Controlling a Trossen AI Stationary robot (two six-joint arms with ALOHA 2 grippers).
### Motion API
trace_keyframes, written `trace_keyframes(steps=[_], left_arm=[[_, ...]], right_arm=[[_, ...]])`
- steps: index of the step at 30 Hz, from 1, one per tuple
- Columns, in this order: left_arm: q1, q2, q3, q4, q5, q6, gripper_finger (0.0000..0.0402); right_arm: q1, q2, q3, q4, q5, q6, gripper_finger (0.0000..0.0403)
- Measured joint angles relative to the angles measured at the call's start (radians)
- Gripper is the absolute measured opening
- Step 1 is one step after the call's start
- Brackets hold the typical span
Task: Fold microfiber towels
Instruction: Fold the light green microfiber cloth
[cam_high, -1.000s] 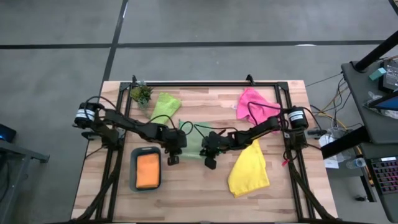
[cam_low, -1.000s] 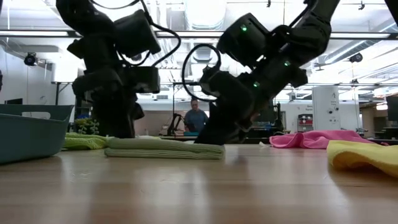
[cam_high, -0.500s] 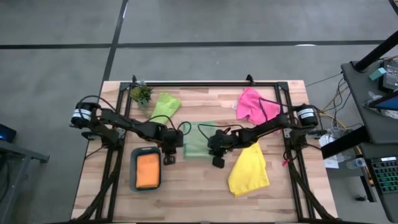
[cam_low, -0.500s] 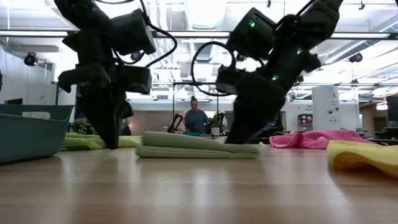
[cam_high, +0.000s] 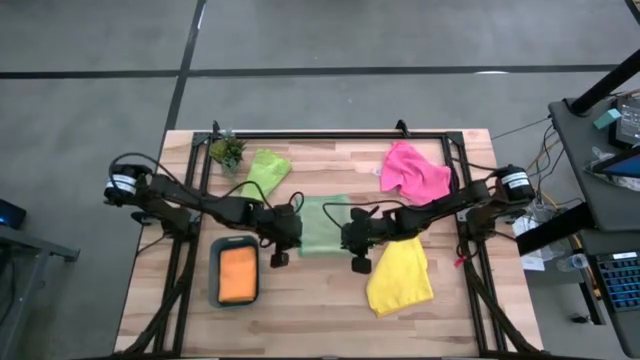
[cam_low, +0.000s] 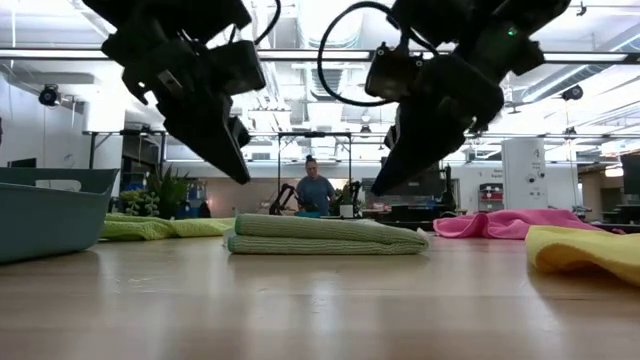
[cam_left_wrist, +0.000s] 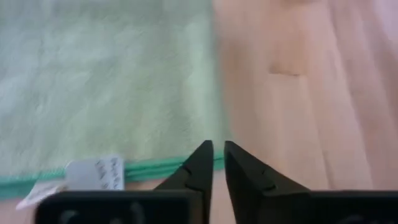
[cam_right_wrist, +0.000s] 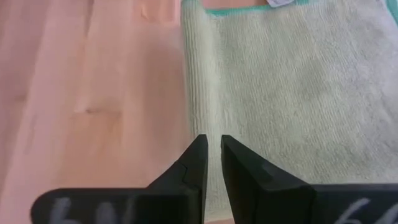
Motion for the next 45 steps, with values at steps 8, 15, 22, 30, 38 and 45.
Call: trace_keyframes(steps=[8, 15, 22, 30, 38, 45], left_arm=[[-0.104, 0.001, -0.002, 0.039, -0.124, 0.069, 0.0150], [-0.201, 0.005, -0.012, 0.104, -0.304, 0.140, 0.0228], [-0.221, 0.102, -0.011, 0.152, -0.368, 0.154, 0.0230], [-0.226, 0.228, -0.005, 0.160, -0.443, 0.153, 0.0230], [-0.231, 0.260, -0.006, 0.200, -0.439, 0.154, 0.0230], [-0.231, 0.302, -0.004, 0.276, -0.446, 0.152, 0.0184]], right_arm=[[0.089, 0.002, -0.004, 0.001, 0.076, 0.001, 0.0038], [0.141, 0.002, -0.004, 0.003, 0.079, 0.052, 0.0038], [0.174, 0.002, -0.004, 0.006, 0.111, 0.070, 0.0038], [0.173, 0.002, -0.004, 0.004, 0.123, 0.096, 0.0038], [0.173, 0.002, -0.010, 0.004, 0.147, 0.105, 0.0038], [0.173, 0.002, -0.031, 0.005, 0.176, 0.129, 0.0038]])
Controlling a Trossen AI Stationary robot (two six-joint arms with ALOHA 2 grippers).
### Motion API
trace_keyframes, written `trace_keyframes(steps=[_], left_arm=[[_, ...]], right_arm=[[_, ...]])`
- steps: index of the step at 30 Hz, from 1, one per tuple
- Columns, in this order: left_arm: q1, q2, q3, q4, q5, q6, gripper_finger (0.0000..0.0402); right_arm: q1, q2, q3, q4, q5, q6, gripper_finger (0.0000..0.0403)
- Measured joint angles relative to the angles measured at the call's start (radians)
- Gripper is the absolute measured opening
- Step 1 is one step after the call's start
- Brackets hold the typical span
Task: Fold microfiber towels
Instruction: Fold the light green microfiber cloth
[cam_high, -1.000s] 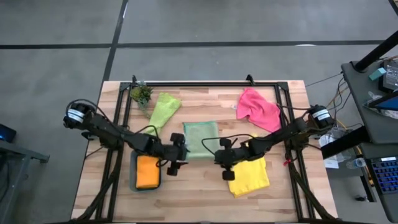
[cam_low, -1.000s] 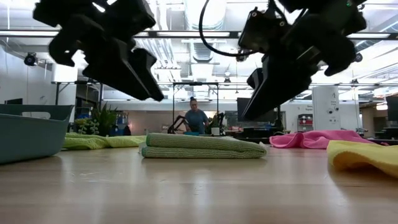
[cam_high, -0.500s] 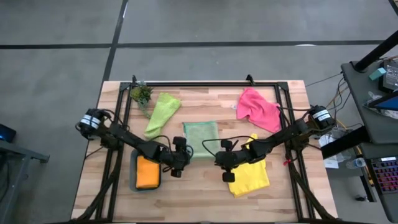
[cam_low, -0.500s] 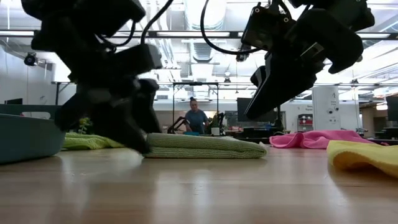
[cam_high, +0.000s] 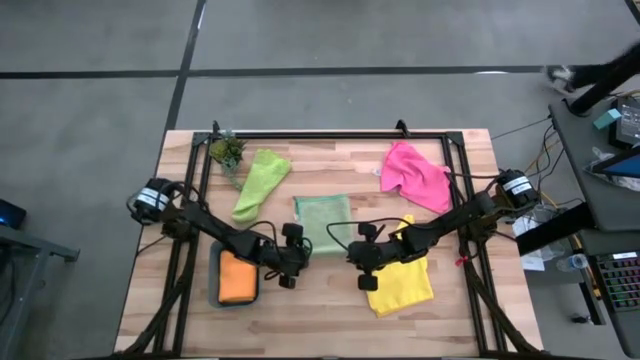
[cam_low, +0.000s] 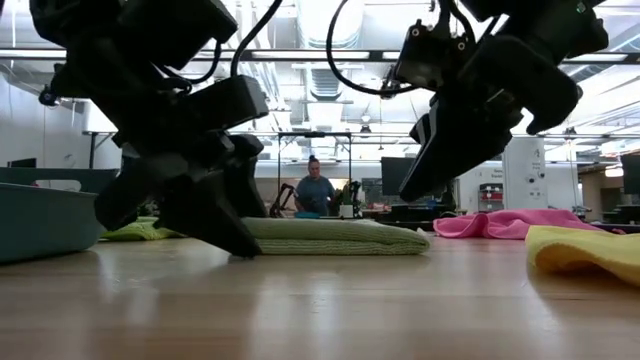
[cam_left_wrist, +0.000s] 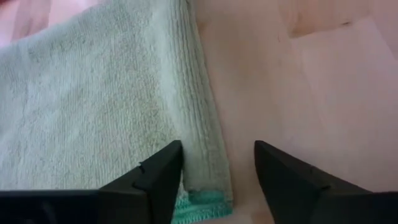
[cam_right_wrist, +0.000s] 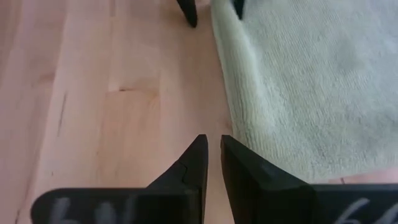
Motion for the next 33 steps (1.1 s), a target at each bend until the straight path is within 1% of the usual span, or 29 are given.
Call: trace_keyframes(steps=[1, 5, 8, 10, 11, 12, 16, 20, 24, 26, 29, 31, 33], left_arm=[[0.000, 0.001, 0.000, 0.000, -0.008, -0.001, 0.0172], [0.001, 0.002, -0.003, -0.024, -0.109, -0.017, 0.0113], [0.003, 0.002, -0.004, -0.026, -0.121, -0.018, 0.0061], [0.006, 0.001, -0.004, -0.025, -0.116, -0.023, 0.0025], [0.008, 0.001, -0.004, -0.023, -0.100, -0.025, 0.0013], [0.011, 0.001, -0.004, -0.022, -0.087, -0.027, 0.0009], [0.017, -0.004, -0.001, -0.019, -0.052, -0.054, 0.0012], [0.024, -0.020, 0.003, -0.022, -0.033, -0.083, 0.0005], [0.041, -0.061, 0.003, -0.017, -0.007, -0.131, 0.0003], [0.052, -0.085, 0.002, -0.022, 0.033, -0.140, 0.0002], [0.067, -0.118, 0.003, -0.021, 0.092, -0.156, 0.0002], [0.071, -0.133, 0.003, -0.015, 0.126, -0.157, 0.0002], [0.072, -0.141, 0.003, -0.026, 0.139, -0.157, 0.0002]], right_arm=[[0.000, 0.000, -0.003, -0.001, 0.000, 0.010, 0.0038], [0.000, 0.019, -0.005, 0.004, 0.004, 0.015, 0.0039], [0.000, 0.044, -0.005, 0.002, 0.014, 0.019, 0.0048], [0.000, 0.058, -0.005, -0.001, 0.041, 0.019, 0.0063], [0.000, 0.064, -0.005, -0.001, 0.054, 0.019, 0.0073], [-0.001, 0.067, -0.005, 0.000, 0.074, 0.019, 0.0085], [-0.001, 0.066, -0.005, 0.000, 0.130, 0.018, 0.0139], [-0.002, 0.060, -0.005, 0.000, 0.130, 0.010, 0.0191], [0.000, 0.069, -0.005, 0.004, 0.128, -0.016, 0.0227], [0.000, 0.083, -0.005, 0.005, 0.132, -0.033, 0.0238], [0.000, 0.110, -0.005, 0.006, 0.212, -0.024, 0.0245], [0.000, 0.121, -0.005, 0.007, 0.270, -0.019, 0.0242], [0.000, 0.127, -0.005, 0.007, 0.298, -0.026, 0.0231]])
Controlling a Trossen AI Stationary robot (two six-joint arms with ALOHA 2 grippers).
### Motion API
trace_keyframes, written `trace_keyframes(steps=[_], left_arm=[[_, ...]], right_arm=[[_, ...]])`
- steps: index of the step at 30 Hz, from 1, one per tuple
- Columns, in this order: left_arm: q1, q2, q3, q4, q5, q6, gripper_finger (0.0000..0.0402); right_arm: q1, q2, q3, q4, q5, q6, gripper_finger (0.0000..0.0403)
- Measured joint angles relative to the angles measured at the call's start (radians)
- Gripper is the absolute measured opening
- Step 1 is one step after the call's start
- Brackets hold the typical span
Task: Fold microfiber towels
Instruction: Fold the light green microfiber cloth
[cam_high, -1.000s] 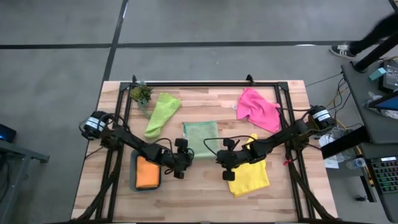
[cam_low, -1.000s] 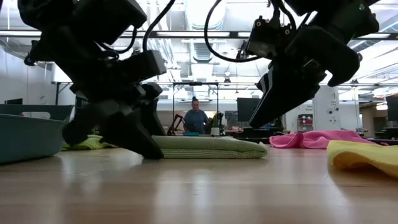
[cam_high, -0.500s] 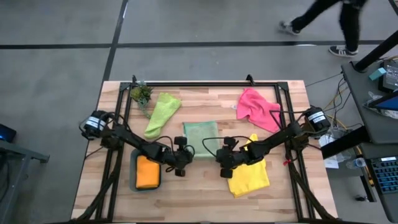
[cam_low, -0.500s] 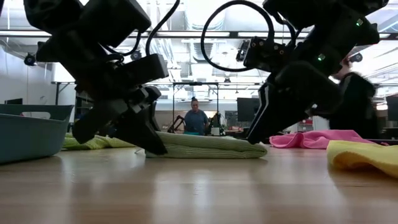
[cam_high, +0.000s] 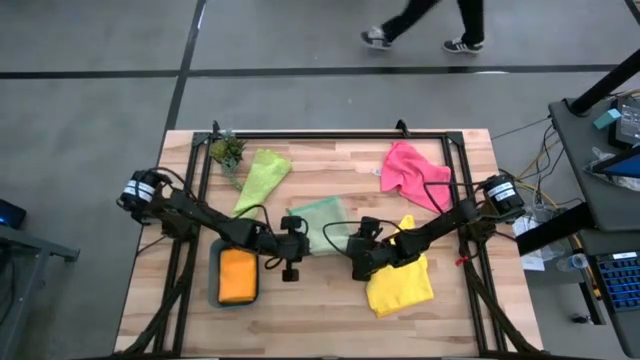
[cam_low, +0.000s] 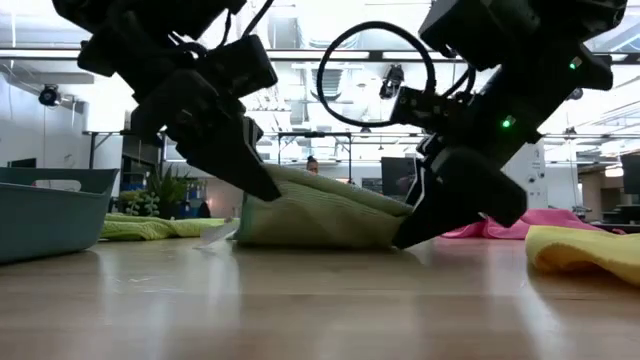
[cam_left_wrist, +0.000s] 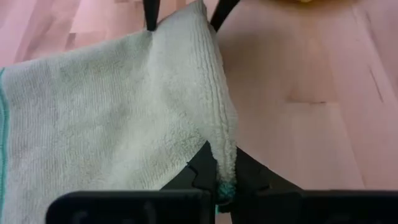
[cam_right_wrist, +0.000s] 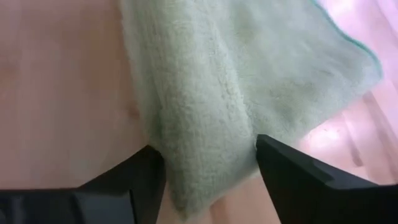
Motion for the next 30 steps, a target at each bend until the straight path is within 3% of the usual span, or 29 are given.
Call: trace_keyframes(steps=[5, 13, 23, 30], left_arm=[[0.000, -0.011, 0.000, -0.015, 0.029, 0.000, 0.0001], [0.000, -0.013, 0.000, -0.020, 0.109, 0.000, 0.0001], [0.000, -0.083, 0.000, -0.020, 0.336, 0.001, 0.0001], [0.000, -0.124, -0.009, -0.025, 0.379, -0.027, 0.0005]], right_arm=[[0.004, -0.004, 0.000, 0.002, 0.004, -0.008, 0.0180], [0.023, -0.079, 0.000, -0.011, -0.065, -0.061, 0.0025], [0.011, -0.230, 0.001, -0.004, -0.333, -0.072, 0.0011], [-0.049, -0.248, 0.001, -0.003, -0.525, -0.022, 0.0010]])
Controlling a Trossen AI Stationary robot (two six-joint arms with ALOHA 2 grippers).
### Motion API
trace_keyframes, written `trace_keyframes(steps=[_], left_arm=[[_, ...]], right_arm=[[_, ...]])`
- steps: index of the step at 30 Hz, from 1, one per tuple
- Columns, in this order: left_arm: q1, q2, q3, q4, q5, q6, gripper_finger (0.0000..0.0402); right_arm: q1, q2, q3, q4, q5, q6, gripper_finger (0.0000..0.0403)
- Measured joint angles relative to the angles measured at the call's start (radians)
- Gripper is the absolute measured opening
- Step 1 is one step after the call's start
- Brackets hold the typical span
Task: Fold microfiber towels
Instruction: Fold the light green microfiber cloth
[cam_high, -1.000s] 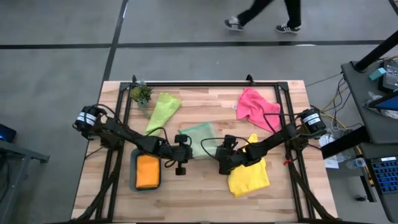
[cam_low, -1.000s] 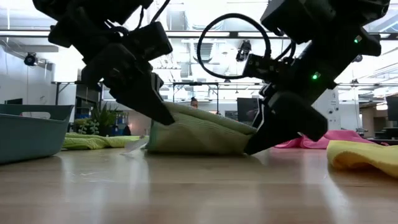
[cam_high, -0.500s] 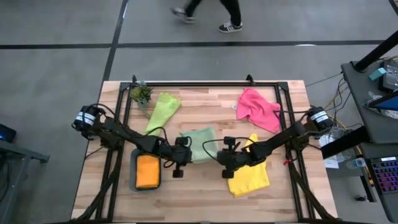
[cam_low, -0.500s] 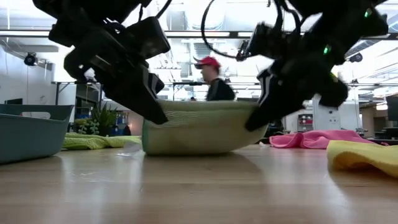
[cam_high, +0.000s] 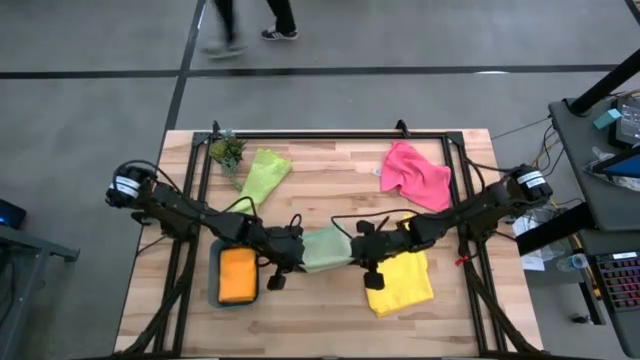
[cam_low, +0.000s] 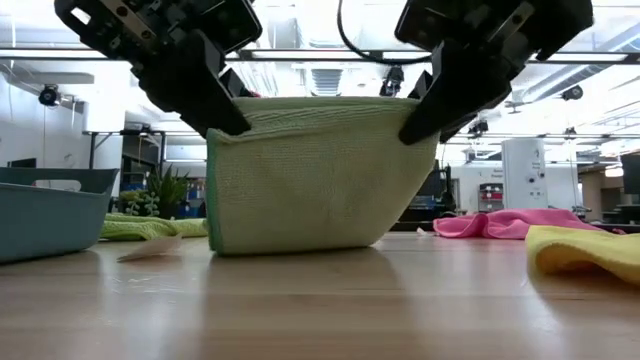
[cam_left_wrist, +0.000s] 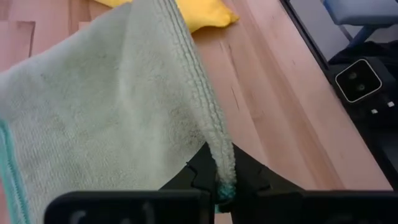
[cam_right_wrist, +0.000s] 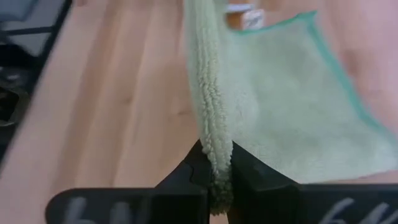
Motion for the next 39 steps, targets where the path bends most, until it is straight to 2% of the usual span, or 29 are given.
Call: trace_keyframes(steps=[3, 6, 16, 28, 33, 39], left_arm=[[0.000, 0.000, -0.001, 0.001, 0.006, 0.001, 0.0005], [0.000, 0.000, -0.002, 0.000, 0.007, 0.001, 0.0006], [0.035, 0.001, -0.011, -0.055, 0.015, 0.001, 0.0006], [0.093, -0.065, -0.119, -0.029, 0.029, -0.077, 0.0007], [0.134, -0.098, -0.183, -0.012, 0.036, -0.130, 0.0007], [0.153, -0.102, -0.212, -0.025, 0.038, -0.136, 0.0007]], right_arm=[[-0.033, 0.016, 0.000, 0.004, -0.133, 0.020, 0.0009], [-0.064, 0.025, 0.000, 0.001, -0.186, 0.035, 0.0009], [-0.176, 0.025, 0.000, -0.007, -0.209, 0.018, 0.0009], [-0.222, 0.033, 0.025, 0.025, -0.186, -0.030, 0.0009], [-0.240, 0.097, 0.085, 0.013, -0.162, -0.042, 0.0009], [-0.279, 0.205, 0.206, -0.103, -0.150, -0.068, 0.0009]])
